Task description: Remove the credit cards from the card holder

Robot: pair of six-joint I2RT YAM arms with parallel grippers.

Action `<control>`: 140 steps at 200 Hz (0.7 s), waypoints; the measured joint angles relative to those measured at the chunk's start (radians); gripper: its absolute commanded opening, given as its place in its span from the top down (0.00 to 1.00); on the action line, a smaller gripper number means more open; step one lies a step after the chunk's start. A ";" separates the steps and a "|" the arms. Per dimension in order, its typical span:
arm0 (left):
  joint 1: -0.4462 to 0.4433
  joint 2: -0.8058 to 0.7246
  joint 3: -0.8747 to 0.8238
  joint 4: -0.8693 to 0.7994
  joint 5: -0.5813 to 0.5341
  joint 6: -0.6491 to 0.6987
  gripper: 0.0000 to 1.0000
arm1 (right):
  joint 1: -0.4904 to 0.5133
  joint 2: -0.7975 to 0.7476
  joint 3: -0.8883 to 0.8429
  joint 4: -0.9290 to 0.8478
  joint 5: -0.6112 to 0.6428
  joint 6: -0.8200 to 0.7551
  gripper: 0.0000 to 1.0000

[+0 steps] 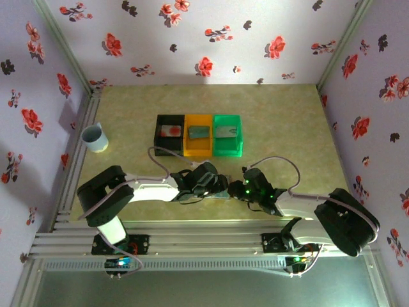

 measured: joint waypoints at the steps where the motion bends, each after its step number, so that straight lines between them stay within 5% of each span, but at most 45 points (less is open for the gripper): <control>1: 0.000 0.000 0.000 0.000 0.000 0.000 0.36 | 0.000 0.000 0.000 0.000 0.000 0.000 0.93; 140: 0.000 0.017 -0.010 0.015 -0.013 0.001 0.50 | 0.000 0.016 -0.008 0.037 0.000 0.000 0.93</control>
